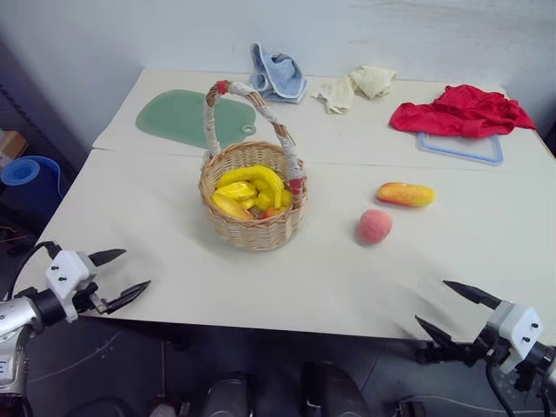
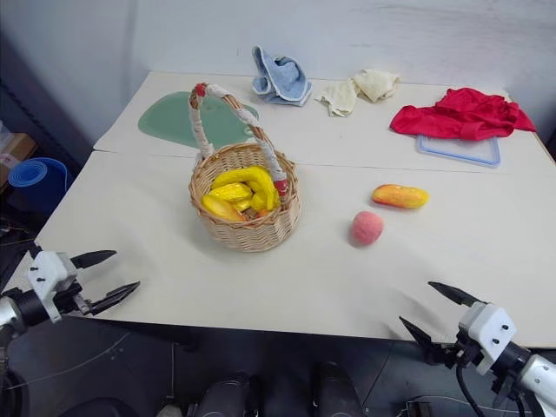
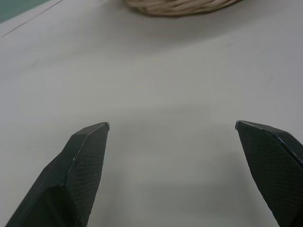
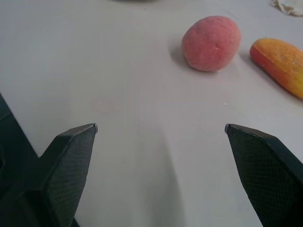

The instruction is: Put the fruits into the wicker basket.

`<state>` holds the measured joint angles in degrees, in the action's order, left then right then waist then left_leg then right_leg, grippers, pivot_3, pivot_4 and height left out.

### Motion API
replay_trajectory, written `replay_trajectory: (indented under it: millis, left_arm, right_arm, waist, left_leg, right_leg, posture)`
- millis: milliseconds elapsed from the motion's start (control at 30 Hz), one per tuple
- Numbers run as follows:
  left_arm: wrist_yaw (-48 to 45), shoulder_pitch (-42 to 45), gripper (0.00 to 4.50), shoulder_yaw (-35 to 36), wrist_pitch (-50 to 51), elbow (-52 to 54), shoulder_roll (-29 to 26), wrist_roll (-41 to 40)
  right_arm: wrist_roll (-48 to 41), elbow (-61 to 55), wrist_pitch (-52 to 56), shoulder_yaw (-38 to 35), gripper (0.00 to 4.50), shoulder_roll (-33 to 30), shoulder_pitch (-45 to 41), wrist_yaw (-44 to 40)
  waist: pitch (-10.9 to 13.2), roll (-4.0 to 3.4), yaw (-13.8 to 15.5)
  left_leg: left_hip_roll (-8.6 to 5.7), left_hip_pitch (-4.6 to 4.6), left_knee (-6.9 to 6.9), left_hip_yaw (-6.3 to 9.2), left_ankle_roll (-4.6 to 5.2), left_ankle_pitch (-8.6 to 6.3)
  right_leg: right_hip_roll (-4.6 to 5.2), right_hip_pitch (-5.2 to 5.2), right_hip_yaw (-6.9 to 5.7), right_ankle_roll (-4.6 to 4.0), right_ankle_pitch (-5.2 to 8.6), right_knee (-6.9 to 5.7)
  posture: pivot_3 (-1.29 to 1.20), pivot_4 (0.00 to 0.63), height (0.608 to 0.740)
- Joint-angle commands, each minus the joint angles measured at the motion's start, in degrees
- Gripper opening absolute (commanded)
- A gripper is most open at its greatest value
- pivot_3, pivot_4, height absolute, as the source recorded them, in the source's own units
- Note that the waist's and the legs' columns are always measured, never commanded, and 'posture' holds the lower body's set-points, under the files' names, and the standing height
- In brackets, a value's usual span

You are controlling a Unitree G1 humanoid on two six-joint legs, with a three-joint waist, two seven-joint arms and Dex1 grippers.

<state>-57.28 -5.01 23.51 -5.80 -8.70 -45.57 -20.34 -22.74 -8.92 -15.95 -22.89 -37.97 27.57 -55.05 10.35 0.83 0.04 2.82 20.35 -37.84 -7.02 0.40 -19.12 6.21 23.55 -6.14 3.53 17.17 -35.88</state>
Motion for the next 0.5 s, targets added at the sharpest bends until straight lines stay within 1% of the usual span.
replay_trajectory:
  millis: [33,67,233,367,433,500]
  left_arm:
    - [0.0,-0.5,4.5,0.8,1.1,2.7,-0.1,-1.5]
    - [0.1,-0.5,4.5,0.7,1.7,2.9,0.0,-1.7]
    - [-1.5,0.8,4.5,0.5,10.4,5.2,0.2,-7.3]
    - [-5.8,0.6,4.5,-1.0,14.0,8.1,-0.3,-10.2]
    - [-7.3,0.4,4.5,-1.6,16.9,12.3,-0.3,-13.1]
    - [-7.7,0.8,4.5,-3.1,21.0,18.6,-0.6,-16.4]
  right_arm:
    - [-0.5,-0.3,-0.3,-0.9,4.47,0.3,0.3,0.0]
    - [-0.4,-0.3,-0.3,-0.8,4.47,0.5,0.4,0.1]
    - [-0.8,-1.3,0.7,-1.3,4.47,2.0,0.7,2.3]
    - [-1.8,-3.2,2.7,-1.3,4.47,2.5,0.3,3.4]
    - [-6.9,-7.7,9.9,-1.3,4.47,1.7,-1.2,5.4]
    - [-12.1,-12.0,17.9,-1.2,4.47,0.3,-6.8,9.6]
  waist:
    - [0.0,0.0,-0.1]
    - [0.0,-0.01,-0.2]
    - [0.0,0.0,-0.2]
    - [0.0,-0.01,-0.1]
    - [0.0,-0.01,-0.1]
    - [0.0,-0.01,-0.4]
  left_leg:
    - [0.0,-0.01,0.0,0.0,0.0,0.0]
    - [0.0,-0.01,0.0,0.0,-0.01,0.01]
    - [0.01,-0.05,0.05,-0.06,-0.02,0.02]
    - [-0.02,-0.04,0.04,-0.06,-0.01,0.02]
    - [-0.02,-0.04,0.04,-0.06,-0.02,0.02]
    - [0.0,-0.04,0.04,-0.04,-0.03,0.03]
  right_leg:
    - [0.0,0.0,0.0,0.0,0.0,-0.01]
    - [0.0,0.0,0.0,0.0,0.0,-0.02]
    - [-0.01,0.0,-0.08,0.0,0.0,-0.04]
    - [0.02,0.0,-0.06,0.0,0.0,-0.02]
    - [0.02,0.0,-0.06,0.0,0.0,-0.03]
    - [0.02,0.0,-0.05,0.0,0.0,-0.04]
  posture:
    - [0.0,0.15,0.74]
    - [0.0,0.15,0.74]
    - [0.0,0.15,0.74]
    - [0.0,0.15,0.74]
    - [0.0,0.15,0.74]
    - [0.0,0.15,0.74]
